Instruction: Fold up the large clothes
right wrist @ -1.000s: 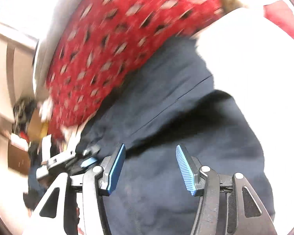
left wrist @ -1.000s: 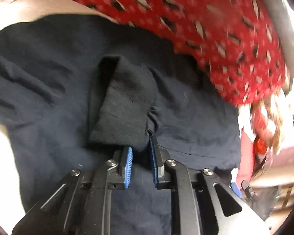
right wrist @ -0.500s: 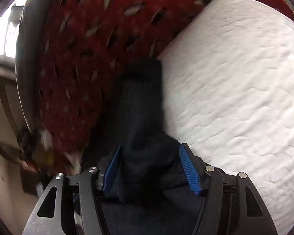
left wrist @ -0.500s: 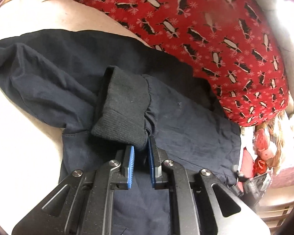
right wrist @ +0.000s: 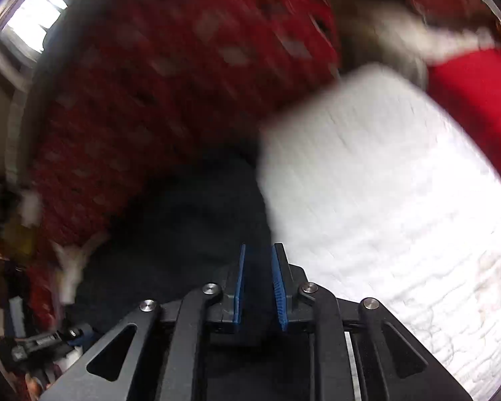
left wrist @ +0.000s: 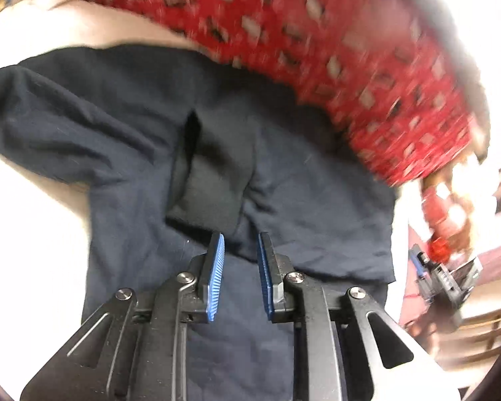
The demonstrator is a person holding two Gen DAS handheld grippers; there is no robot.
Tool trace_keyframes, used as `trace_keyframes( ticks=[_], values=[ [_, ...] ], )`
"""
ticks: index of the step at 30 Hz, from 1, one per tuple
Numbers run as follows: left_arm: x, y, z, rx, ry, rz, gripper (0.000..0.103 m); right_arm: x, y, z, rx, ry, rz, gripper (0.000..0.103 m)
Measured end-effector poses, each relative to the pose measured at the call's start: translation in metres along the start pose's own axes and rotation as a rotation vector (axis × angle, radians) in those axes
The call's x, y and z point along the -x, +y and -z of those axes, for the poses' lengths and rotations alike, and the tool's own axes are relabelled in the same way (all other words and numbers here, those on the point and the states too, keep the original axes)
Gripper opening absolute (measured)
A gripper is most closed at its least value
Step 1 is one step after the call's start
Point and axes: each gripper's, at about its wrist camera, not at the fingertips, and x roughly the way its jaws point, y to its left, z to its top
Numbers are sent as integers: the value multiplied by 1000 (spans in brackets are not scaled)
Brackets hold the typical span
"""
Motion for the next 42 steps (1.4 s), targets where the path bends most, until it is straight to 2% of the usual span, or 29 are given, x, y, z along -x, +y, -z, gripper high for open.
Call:
trace_keyframes(
  ticks=[1,2,3,5,7,9,11,13,15,18,22,24,25,26,28,33,36,38,39,40,42],
  values=[
    [4,0,-3,9,-13,18,20,7,10,-3,22,-36,-37,38],
    [3,0,-5,11,-17,25,23,9,19,-3,40,-51,-51,41],
    [-2,-1,-8,10,-18,12,28,6,31,-2,66,-55,-60,42],
    [-24,1,-11,8,5,-49,30,-15,51,3,111,-13,-50,42],
    [-55,9,-11,6,73,-127,29,-44,55,10,118,76,-10,41],
    [-56,16,-7,17,70,-103,29,-77,54,25,90,210,103,31],
    [-37,20,-6,25,59,-53,29,-69,67,29,102,148,141,33],
    [-18,32,-5,33,30,-27,29,-54,92,31,129,66,65,36],
    [7,54,-5,61,-6,-14,30,-58,129,35,176,67,-13,42],
    [40,105,-5,145,-59,-13,41,-89,193,56,268,161,-105,42],
    [84,191,-13,327,-131,-40,42,-138,260,101,316,282,-203,42],
    [93,219,-11,390,-129,-46,42,-156,274,132,346,334,-200,43],
    [96,233,-10,409,-132,-61,42,-156,275,149,391,287,-173,45],
    [97,239,-8,416,-139,-69,42,-146,271,160,434,205,-178,47],
    [97,251,-7,449,-161,-48,42,-146,273,169,498,138,-169,49],
    [83,266,-19,608,-260,124,42,-139,267,177,479,140,-188,49],
    [71,271,-30,664,-260,135,50,-138,265,174,486,135,-184,50],
    [57,276,-38,686,-223,74,48,-139,267,174,489,132,-185,50],
    [55,277,-40,677,-223,44,28,-137,263,176,487,132,-188,50],
    [58,277,-42,659,-228,11,3,-137,263,175,485,131,-190,50],
    [75,279,-36,644,-256,-15,1,-137,262,175,479,129,-198,50]
  ],
)
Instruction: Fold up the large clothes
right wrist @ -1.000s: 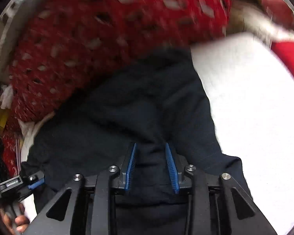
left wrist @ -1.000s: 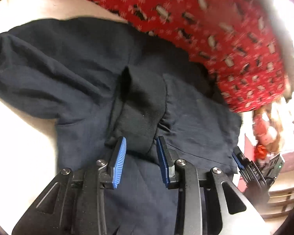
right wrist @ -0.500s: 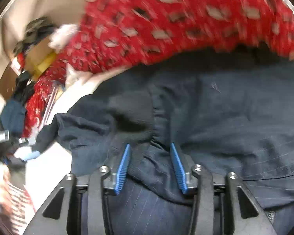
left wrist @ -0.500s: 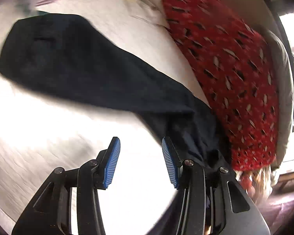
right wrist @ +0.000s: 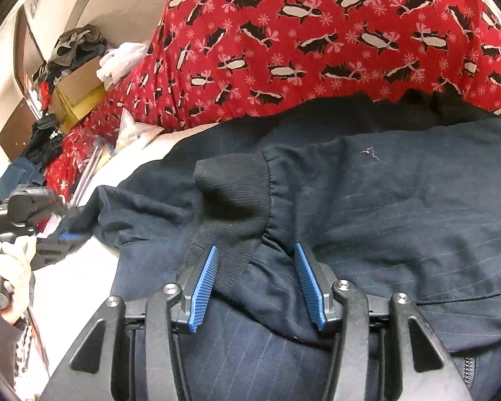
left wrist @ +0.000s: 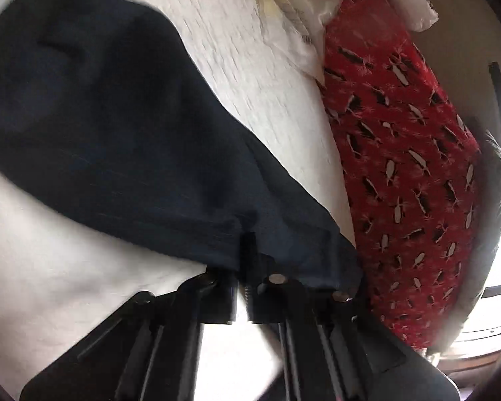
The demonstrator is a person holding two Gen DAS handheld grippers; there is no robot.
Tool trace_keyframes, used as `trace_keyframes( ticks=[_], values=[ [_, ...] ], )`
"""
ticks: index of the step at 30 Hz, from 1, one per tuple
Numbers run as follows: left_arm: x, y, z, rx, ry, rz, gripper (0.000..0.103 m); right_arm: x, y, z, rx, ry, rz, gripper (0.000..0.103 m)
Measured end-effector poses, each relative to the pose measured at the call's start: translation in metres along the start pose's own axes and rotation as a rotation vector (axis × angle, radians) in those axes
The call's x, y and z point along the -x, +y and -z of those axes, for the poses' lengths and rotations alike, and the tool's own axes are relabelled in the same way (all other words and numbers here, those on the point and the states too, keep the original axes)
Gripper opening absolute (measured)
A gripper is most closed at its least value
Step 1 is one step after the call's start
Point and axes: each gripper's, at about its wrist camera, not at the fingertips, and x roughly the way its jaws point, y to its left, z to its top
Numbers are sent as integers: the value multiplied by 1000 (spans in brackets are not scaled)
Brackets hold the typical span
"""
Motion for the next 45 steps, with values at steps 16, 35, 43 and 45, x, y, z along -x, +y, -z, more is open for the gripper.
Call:
trace_keyframes(
  ticks=[16,35,43,45],
  values=[
    [70,93,-14,169,-46,81,56,0,-3,1,-16,-12,-24,50],
    [81,-17,-22,-156,-272,-59,0,-3,-1,-8,-5,52,-82,65],
    [91,-95,36,-339,-248,11,0,60,-41,-26,-31,53,55,66],
    [89,-116,57,-386,-232,29,0,85,-69,-26,-31,7,161,66]
  ],
)
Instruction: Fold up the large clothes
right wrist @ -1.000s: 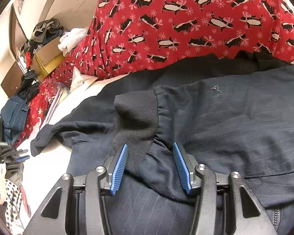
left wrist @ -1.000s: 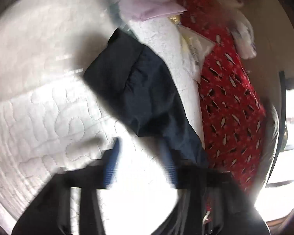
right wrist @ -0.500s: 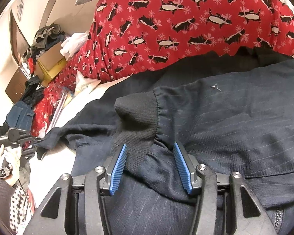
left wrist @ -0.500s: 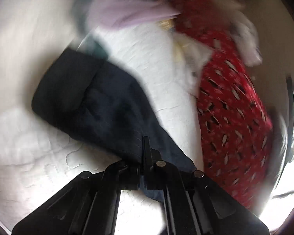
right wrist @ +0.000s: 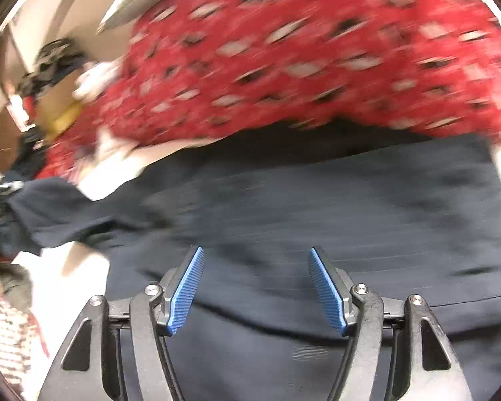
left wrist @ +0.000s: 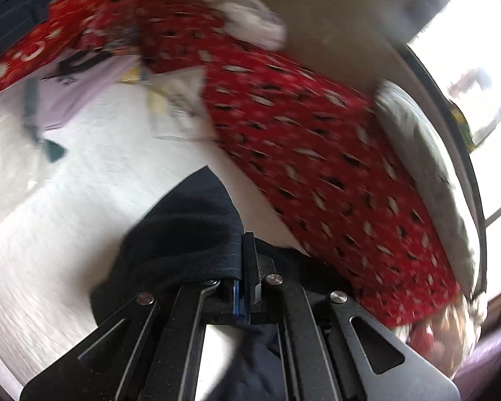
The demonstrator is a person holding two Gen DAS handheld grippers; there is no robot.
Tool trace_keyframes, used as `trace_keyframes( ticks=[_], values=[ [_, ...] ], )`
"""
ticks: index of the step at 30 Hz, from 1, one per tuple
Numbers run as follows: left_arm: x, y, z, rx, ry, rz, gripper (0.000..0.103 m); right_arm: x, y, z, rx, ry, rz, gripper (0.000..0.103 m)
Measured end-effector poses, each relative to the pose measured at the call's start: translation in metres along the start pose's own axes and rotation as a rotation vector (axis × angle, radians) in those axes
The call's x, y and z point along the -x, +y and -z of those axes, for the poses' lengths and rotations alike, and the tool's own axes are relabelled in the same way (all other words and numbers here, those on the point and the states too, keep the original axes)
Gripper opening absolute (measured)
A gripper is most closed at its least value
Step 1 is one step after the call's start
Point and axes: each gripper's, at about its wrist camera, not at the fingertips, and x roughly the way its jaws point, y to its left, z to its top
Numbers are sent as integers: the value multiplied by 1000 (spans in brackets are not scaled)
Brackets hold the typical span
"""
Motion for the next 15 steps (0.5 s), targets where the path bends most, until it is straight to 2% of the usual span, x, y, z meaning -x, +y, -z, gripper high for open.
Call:
trace_keyframes(
  ticks=[2,4,6,8,9,11,15],
  values=[
    [0,-29,13,-44,13,24,0,18,-31,2,-20,-42,87,68],
    [0,-53,26,-86,21,41,0,32,-65,10,-48,-72,181,76],
    [-1,-81,40,-131,31,53,0,34,-92,17,-83,-66,227,77],
    [-5,-108,56,-176,45,62,0,25,-117,33,-124,-18,239,76],
    [-8,-120,63,-197,54,64,0,21,-124,41,-128,-15,211,77],
    [-18,-145,81,-243,85,69,0,22,-117,51,-64,-76,217,82],
    [-52,-189,124,-346,165,58,0,8,-99,48,38,-32,291,91]
  ],
)
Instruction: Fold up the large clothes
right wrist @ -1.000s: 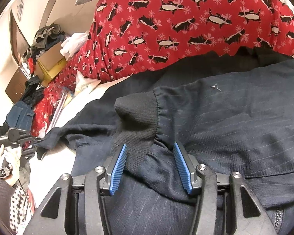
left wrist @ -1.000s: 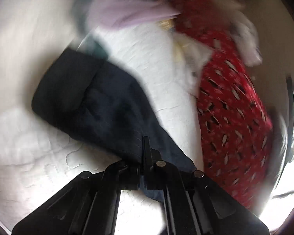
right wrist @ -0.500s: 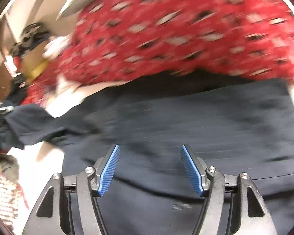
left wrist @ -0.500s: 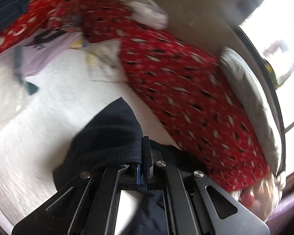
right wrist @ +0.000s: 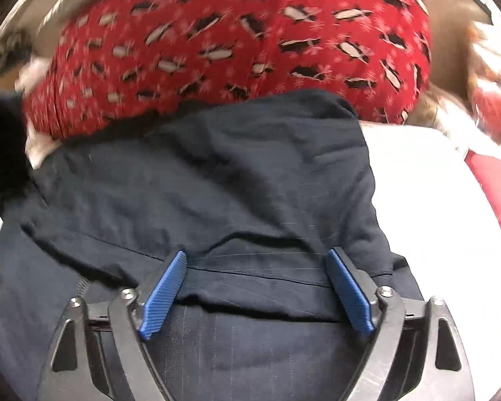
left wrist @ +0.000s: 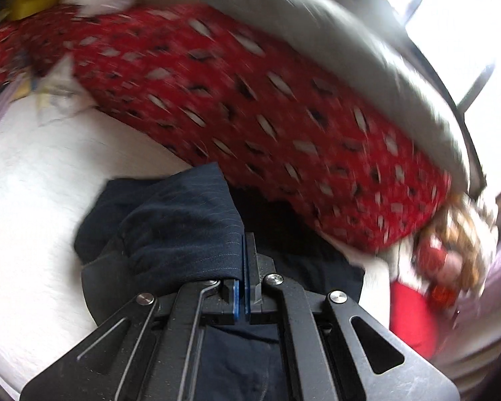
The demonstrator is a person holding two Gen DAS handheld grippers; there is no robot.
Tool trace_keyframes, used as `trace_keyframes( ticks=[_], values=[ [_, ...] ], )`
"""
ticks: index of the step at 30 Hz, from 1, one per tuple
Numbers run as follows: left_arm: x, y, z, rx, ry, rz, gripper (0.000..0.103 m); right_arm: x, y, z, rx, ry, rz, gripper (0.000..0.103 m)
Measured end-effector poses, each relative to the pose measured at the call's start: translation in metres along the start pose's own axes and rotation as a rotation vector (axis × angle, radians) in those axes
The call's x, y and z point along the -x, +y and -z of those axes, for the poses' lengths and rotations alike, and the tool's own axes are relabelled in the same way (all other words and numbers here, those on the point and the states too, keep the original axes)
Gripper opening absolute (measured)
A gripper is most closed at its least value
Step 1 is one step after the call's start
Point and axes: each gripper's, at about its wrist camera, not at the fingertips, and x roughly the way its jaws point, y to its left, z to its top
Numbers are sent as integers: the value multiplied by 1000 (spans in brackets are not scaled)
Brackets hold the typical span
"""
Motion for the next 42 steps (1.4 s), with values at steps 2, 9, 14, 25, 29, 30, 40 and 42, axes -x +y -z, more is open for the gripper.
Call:
trace_keyframes(
  ticks=[2,9,14,25,29,30,40,42],
  values=[
    [-30,-23,16,-52,64,-12,0,-1,0,0,11,-5,-2,92],
    [-139,-50,80,-114,340,-104,1,3,-7,3,-22,-27,-45,92],
    [-141,-40,95,-128,406,-71,5,5,-5,6,-15,-25,-38,93],
    [-23,97,82,152,242,77,39,53,43,-23,69,-103,-215,93],
    [-36,139,79,292,278,83,39,67,117,-24,316,-130,-274,93],
    [-37,144,80,306,277,84,39,67,133,-21,378,-128,-279,93],
    [-34,160,74,342,270,112,39,29,211,-1,622,-39,-259,37],
    [-30,157,73,326,265,114,39,29,194,-15,473,-8,-360,12]
  ],
)
